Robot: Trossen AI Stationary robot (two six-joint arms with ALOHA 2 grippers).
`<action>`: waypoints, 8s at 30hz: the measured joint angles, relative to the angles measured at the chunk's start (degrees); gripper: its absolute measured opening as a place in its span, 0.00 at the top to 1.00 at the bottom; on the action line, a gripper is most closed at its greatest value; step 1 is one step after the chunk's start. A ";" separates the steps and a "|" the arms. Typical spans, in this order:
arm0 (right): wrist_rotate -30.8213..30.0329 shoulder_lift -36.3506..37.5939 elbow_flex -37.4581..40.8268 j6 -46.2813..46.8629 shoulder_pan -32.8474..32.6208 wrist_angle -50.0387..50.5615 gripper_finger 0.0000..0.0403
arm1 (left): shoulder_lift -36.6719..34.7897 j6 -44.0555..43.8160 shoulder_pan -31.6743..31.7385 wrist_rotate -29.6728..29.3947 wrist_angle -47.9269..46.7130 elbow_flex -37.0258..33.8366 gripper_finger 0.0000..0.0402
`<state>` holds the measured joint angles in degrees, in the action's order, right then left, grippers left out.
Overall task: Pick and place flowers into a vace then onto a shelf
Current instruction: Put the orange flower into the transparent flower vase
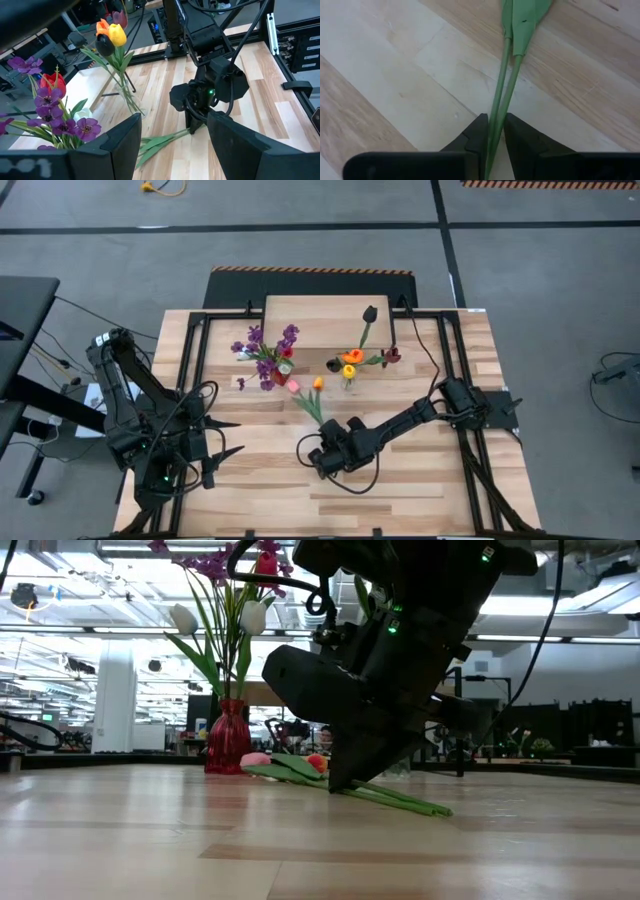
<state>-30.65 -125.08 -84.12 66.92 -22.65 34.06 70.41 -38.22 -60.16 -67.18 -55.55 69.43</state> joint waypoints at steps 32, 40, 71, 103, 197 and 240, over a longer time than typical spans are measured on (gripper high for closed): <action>-0.79 0.22 -0.15 -0.04 -0.07 0.50 0.86 | 0.04 -0.59 0.02 -0.04 0.00 -2.14 0.45; -0.97 0.26 -0.15 0.04 -0.07 1.76 0.89 | 0.04 -0.61 0.02 -0.04 0.00 -2.14 0.45; -2.37 0.28 -15.54 -9.07 -5.30 14.13 1.00 | 0.00 -1.67 0.04 0.20 0.04 -2.14 0.45; -20.15 0.33 -42.05 -86.52 -23.21 -12.55 0.99 | -0.15 41.07 3.78 25.00 37.95 -2.14 0.45; 0.34 9.46 15.47 -80.35 -11.21 -91.47 0.99 | 12.83 45.28 21.33 48.02 126.03 -37.16 0.45; -0.06 9.42 15.61 -77.26 -9.89 -89.90 0.88 | 12.87 47.69 21.88 42.35 116.73 -35.58 0.99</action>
<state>-30.71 -115.66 -68.51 -10.35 -32.54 -55.83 83.28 9.47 -38.28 -24.83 61.18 33.85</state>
